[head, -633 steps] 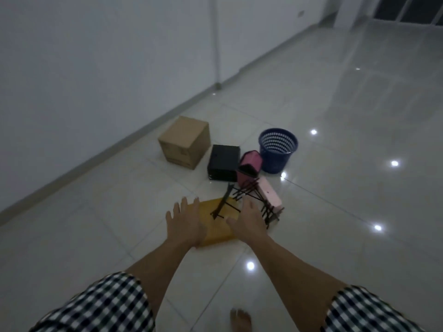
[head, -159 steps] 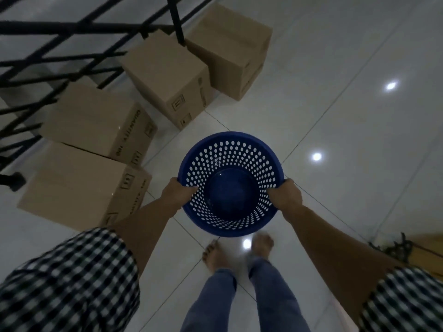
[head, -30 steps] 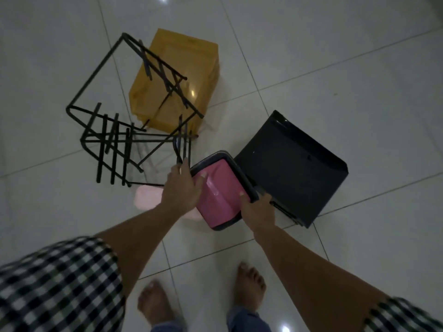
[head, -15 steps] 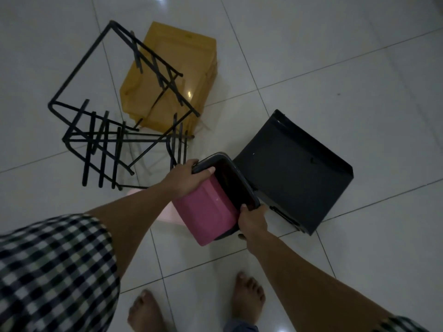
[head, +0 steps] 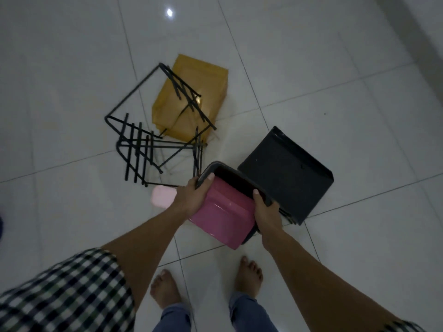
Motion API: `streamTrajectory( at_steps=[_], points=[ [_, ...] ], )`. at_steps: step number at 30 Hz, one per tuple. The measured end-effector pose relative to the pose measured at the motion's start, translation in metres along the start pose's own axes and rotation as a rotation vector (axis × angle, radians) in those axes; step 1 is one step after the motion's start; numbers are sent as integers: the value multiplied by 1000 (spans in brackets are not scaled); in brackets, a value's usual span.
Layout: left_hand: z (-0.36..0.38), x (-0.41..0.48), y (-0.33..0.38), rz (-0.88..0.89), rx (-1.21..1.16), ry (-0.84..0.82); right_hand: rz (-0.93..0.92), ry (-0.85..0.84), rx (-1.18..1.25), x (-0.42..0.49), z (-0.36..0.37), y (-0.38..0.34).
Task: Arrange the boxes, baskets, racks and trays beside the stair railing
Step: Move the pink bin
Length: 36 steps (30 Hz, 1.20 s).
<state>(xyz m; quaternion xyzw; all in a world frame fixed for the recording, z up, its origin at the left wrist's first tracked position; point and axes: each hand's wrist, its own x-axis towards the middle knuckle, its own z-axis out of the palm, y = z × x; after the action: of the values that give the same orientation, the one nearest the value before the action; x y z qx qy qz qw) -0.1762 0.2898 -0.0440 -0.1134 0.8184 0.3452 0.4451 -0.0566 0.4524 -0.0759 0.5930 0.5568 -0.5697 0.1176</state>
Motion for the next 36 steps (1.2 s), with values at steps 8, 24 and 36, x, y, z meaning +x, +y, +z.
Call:
streamTrajectory(
  at_steps=[8,24,36],
  points=[
    [-78,-131,-14,-87,-207,85,-60,-149,22,-145,4,-44],
    [-364,-280,-97,-109,-457,394,-305,-410,-51,-396,206,-146],
    [-555,-276,-193,-119,-922,466,-461,-679,-348,-495,423,-221]
  ],
)
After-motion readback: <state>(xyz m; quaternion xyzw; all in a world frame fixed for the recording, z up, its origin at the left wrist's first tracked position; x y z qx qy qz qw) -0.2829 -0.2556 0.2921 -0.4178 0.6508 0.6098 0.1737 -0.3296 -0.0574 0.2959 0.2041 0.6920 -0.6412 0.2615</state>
